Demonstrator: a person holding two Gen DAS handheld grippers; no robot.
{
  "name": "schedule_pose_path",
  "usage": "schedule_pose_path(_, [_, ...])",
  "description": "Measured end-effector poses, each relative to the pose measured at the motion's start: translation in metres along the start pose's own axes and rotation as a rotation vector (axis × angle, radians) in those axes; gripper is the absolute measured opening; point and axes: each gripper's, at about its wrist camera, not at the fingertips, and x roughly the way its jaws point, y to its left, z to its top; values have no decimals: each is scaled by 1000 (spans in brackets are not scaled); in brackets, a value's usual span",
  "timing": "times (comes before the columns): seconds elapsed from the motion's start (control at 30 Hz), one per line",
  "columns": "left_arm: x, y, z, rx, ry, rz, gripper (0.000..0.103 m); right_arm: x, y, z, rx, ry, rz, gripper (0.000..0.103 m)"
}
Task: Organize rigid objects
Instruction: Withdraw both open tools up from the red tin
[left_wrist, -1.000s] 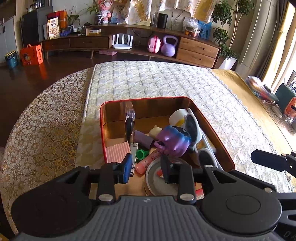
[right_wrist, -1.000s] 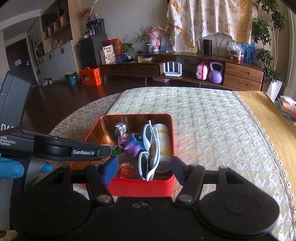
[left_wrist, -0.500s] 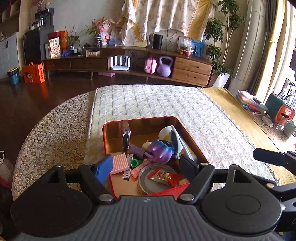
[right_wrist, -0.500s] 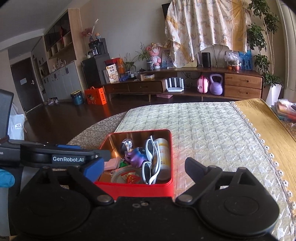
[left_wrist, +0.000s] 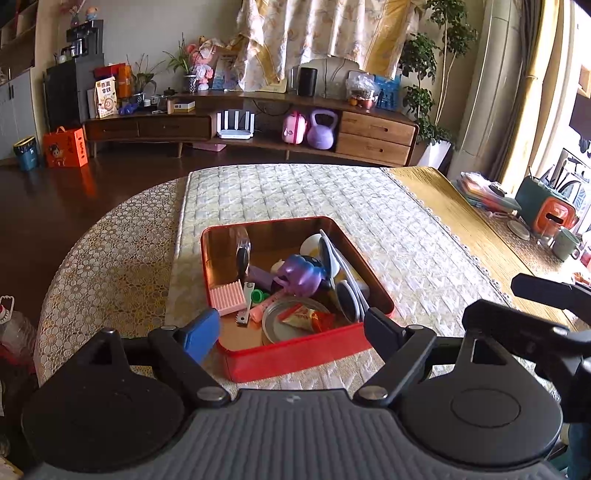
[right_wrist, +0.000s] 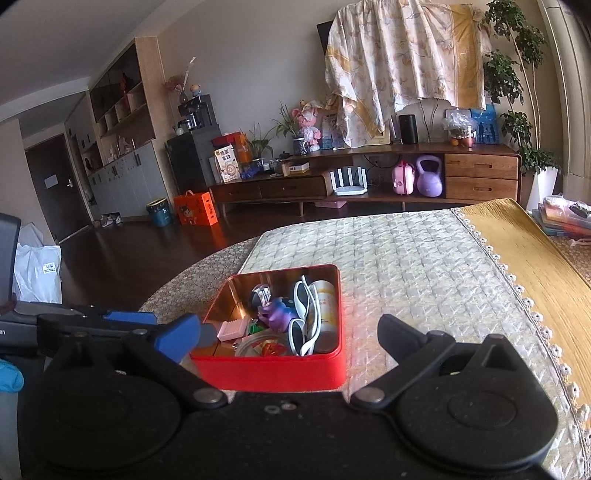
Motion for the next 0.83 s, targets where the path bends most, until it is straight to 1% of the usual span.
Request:
schedule_pose_path(0.17, [-5,-9,-7,48,14,38,86,-6,1,-6,2,0,-8,103])
schedule_pose_path(0.37, [-16,-14,-15,59,-3,52,86,-10,2,-12,9,2,-17,103])
schedule_pose_path(0.73, [-22,-21,-19,75,-21,58,86,-10,-1,-14,18,4,-16,103])
schedule_pose_path(0.83, [-23,-23,-19,79,-21,48,86,-9,-5,-14,25,4,-25,103])
